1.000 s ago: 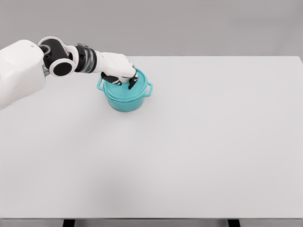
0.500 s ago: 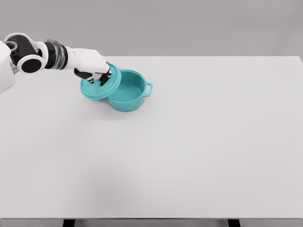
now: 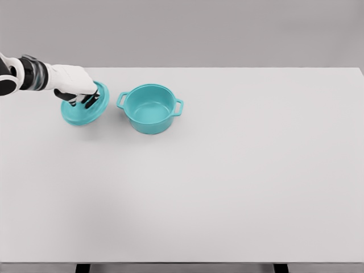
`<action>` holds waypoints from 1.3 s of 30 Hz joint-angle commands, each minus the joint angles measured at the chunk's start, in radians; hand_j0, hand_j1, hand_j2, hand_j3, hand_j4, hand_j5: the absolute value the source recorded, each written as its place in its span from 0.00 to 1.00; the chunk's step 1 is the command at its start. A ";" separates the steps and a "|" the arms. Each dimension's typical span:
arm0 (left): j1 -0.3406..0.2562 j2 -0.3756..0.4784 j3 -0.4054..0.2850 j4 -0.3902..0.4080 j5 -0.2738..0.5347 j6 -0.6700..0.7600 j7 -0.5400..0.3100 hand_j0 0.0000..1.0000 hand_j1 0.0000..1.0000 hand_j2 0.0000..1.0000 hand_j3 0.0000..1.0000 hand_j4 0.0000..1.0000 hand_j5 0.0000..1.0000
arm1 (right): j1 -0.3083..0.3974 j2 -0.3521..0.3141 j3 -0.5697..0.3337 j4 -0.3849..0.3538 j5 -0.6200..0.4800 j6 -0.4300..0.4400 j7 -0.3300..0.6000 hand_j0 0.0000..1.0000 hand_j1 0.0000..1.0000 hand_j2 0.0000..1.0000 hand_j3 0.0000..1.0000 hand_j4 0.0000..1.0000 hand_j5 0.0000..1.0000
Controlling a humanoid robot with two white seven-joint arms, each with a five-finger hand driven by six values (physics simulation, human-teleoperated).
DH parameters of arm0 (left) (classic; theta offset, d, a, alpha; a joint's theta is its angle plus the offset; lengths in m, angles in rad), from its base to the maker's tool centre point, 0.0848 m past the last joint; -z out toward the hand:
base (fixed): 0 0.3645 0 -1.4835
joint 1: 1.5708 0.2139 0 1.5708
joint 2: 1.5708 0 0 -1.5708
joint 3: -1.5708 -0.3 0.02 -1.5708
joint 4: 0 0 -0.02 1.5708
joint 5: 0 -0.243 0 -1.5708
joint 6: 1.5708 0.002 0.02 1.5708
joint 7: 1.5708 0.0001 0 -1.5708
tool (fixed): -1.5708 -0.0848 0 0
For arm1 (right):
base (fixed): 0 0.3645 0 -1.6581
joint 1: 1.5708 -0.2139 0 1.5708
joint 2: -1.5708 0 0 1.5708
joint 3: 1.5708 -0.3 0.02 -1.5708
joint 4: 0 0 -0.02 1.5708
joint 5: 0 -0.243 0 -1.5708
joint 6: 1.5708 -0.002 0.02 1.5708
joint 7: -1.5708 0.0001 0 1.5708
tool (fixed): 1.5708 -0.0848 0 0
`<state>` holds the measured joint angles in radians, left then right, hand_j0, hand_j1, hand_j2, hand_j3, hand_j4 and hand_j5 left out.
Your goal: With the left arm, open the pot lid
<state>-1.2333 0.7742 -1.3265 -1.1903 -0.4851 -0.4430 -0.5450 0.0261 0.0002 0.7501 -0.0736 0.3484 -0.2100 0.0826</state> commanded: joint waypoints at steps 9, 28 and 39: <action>0.002 0.002 0.003 0.004 -0.003 -0.003 -0.004 1.00 1.00 1.00 1.00 1.00 1.00 | 0.000 0.000 0.000 -0.002 0.000 0.000 0.000 1.00 1.00 1.00 1.00 1.00 1.00; -0.008 0.100 0.018 -0.035 0.120 -0.071 0.000 1.00 1.00 1.00 1.00 1.00 1.00 | 0.000 0.000 0.000 0.000 0.000 0.000 0.000 1.00 1.00 1.00 1.00 1.00 1.00; 0.005 0.261 0.050 -0.005 0.238 -0.149 0.004 1.00 1.00 1.00 1.00 1.00 1.00 | 0.000 0.000 0.000 0.000 0.000 0.000 0.000 1.00 1.00 1.00 1.00 1.00 1.00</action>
